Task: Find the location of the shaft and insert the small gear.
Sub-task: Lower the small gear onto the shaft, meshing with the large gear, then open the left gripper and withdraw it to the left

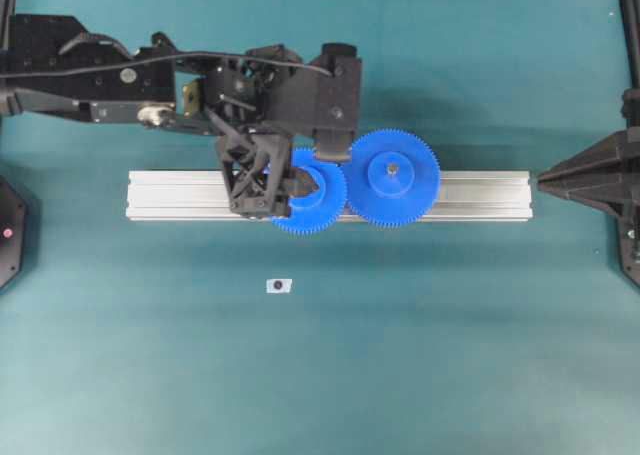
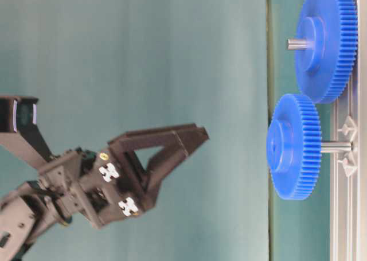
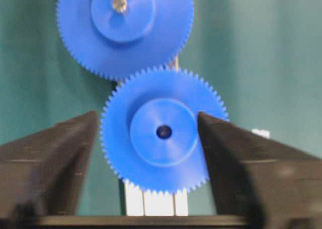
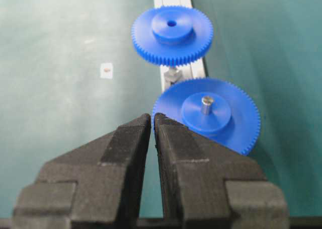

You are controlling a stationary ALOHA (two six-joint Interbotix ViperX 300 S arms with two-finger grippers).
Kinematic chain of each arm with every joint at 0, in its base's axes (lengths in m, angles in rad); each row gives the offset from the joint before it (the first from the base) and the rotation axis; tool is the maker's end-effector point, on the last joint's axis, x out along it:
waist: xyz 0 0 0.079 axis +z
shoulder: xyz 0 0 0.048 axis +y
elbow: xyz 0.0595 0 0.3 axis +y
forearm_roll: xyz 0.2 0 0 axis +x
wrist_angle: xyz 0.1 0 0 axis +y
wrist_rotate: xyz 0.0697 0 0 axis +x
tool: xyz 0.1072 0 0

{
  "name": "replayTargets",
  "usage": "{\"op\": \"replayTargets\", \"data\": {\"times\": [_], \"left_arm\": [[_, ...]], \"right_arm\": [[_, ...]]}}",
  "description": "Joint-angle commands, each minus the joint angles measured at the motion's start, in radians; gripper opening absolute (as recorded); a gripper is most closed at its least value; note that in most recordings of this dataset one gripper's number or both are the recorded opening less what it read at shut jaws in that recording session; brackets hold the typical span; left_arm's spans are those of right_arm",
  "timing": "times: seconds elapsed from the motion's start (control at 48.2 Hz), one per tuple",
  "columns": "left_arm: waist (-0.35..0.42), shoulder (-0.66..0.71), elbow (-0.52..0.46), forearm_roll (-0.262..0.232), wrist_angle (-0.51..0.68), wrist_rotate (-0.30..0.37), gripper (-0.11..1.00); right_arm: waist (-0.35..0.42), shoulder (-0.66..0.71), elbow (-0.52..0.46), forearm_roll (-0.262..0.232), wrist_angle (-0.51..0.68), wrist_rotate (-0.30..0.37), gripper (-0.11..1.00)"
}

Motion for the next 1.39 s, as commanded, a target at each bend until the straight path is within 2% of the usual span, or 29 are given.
{"op": "replayTargets", "data": {"times": [0.0, 0.145, 0.27, 0.664, 1.038, 1.37], "left_arm": [[0.002, -0.025, -0.003, 0.002, -0.021, 0.0, 0.48], [0.002, -0.012, 0.009, 0.005, -0.032, 0.008, 0.16], [0.002, 0.018, 0.025, 0.002, -0.037, 0.008, 0.02], [-0.002, 0.087, 0.034, 0.002, -0.031, -0.006, 0.01], [-0.026, -0.051, -0.025, 0.002, -0.011, -0.006, 0.01], [-0.115, -0.186, 0.057, 0.002, -0.014, -0.02, 0.01]], "right_arm": [[-0.003, 0.006, -0.009, 0.002, -0.009, 0.005, 0.19], [-0.003, 0.006, -0.009, 0.002, -0.011, 0.005, 0.19], [-0.003, 0.006, -0.009, 0.002, -0.009, 0.005, 0.19], [-0.003, 0.006, -0.005, 0.002, -0.02, 0.006, 0.19], [-0.003, 0.006, -0.005, 0.002, -0.02, 0.005, 0.19], [-0.003, 0.005, -0.005, 0.002, -0.02, 0.006, 0.19]]}}
